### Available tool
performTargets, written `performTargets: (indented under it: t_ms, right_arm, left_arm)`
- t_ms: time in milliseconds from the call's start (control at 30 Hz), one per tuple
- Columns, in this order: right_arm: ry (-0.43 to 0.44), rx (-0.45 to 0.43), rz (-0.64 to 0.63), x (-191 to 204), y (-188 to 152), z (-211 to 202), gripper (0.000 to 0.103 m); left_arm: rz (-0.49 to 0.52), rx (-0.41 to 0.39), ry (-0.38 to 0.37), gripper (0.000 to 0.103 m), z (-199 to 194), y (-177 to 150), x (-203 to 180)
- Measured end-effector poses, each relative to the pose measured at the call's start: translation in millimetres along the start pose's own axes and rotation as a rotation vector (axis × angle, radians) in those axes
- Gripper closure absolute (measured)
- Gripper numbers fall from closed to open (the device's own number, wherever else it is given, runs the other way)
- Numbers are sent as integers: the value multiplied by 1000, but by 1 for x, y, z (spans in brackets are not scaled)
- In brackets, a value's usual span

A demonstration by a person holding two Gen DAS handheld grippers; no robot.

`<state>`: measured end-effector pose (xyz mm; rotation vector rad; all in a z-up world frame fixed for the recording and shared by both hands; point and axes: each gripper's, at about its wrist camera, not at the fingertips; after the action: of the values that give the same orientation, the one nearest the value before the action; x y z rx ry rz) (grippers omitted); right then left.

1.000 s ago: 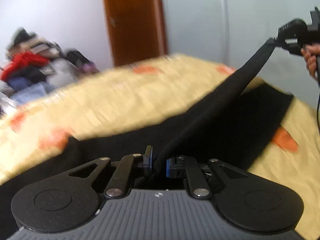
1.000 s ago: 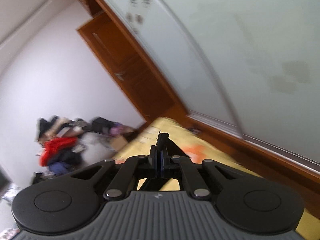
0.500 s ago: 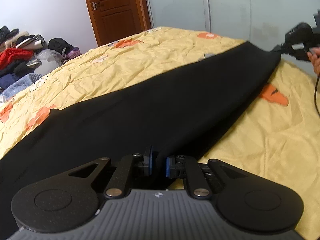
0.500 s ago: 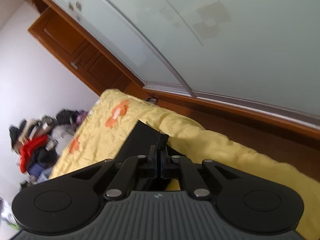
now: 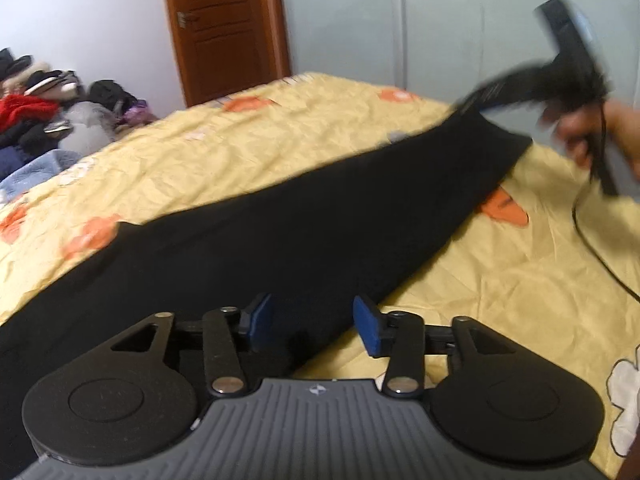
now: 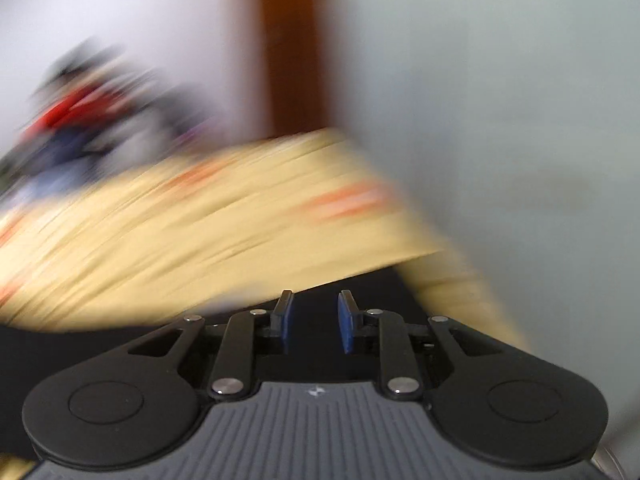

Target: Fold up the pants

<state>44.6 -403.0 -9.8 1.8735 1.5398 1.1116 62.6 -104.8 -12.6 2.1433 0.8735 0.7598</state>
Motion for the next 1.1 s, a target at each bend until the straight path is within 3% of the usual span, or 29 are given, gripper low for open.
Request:
performTargets:
  t_ms: [100, 200, 267, 400, 500, 600, 733, 833, 900, 967, 1100]
  right_arm:
    - [167, 143, -152, 61, -10, 48, 80]
    - [223, 238, -263, 98, -27, 77, 81]
    - [190, 214, -350, 114, -37, 75, 80]
    - [161, 220, -308, 118, -26, 71, 78]
    - [294, 180, -285, 142, -3, 84, 78]
    - [446, 209, -297, 175, 9, 113, 78]
    - [505, 297, -352, 220, 18, 177, 78]
    - [468, 299, -400, 241, 24, 213, 78]
    - [467, 283, -345, 243, 36, 222, 78]
    - [448, 256, -303, 237, 45, 216, 78]
    - [465, 250, -350, 224, 36, 172, 78]
  left_arm:
    - [-52, -14, 94, 35, -11, -5, 27]
    - [-80, 15, 248, 33, -9, -13, 55]
    - [-95, 69, 316, 33, 2, -19, 71]
    - [-86, 134, 321, 33, 18, -28, 76]
    - [-96, 106, 327, 31, 15, -26, 73]
    - [-106, 105, 348, 27, 14, -27, 75]
    - [-124, 132, 367, 27, 20, -30, 82]
    - [-138, 149, 361, 27, 24, -31, 85]
    - [-141, 154, 369, 27, 25, -32, 86]
    - [-154, 149, 368, 27, 23, -31, 87]
    - [-195, 129, 363, 21, 17, -30, 90]
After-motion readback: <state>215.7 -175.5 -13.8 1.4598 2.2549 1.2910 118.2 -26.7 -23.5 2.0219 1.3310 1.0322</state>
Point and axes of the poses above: each gripper's, at about its wrist camera, not at the fingertips, and z roughly the way its jaws point, x to its left, y to its top, and after that the axes turned 13 degrees about y, right-handed
